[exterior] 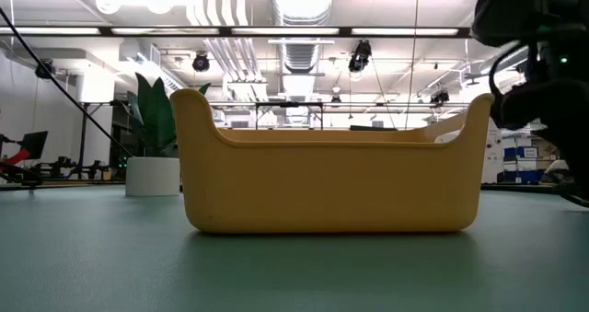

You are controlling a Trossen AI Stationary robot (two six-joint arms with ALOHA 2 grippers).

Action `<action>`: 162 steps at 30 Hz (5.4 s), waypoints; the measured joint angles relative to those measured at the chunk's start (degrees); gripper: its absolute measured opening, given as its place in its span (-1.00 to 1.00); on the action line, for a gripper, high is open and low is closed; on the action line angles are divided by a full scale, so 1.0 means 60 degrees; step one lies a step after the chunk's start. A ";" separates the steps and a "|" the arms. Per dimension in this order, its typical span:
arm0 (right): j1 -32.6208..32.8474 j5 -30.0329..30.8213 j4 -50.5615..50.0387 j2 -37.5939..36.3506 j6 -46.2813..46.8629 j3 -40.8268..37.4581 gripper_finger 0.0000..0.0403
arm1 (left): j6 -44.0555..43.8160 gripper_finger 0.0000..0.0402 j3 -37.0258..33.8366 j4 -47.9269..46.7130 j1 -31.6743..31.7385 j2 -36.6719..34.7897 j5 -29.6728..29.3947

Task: Pick and place USB-C Cables
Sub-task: Put the black USB cable into the yellow bin

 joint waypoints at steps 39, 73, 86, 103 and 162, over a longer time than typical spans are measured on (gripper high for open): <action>-0.0066 0.7817 0.2028 -0.0018 -0.7460 0.4166 -0.53 | -0.0036 -0.39 0.0002 0.0121 -0.0004 0.0000 0.0000; -0.0329 0.1409 1.3164 -0.0479 -1.6594 0.1095 -0.53 | -0.3503 -0.39 0.0384 0.4883 -0.0021 0.3655 0.2537; -0.0508 0.1171 1.3239 -0.0894 -1.7229 0.0566 -0.53 | -0.4014 0.18 0.1208 0.5124 -0.0018 0.5025 0.3383; -0.0721 0.0756 1.3254 -0.0876 -1.7299 0.0407 -0.53 | -0.3952 0.23 0.2681 0.5568 -0.0018 0.7268 0.4240; -0.0721 0.0774 0.8924 -0.4155 -1.4903 0.0312 0.11 | -0.5894 -0.59 0.5625 -0.3072 -0.0513 0.7326 0.1547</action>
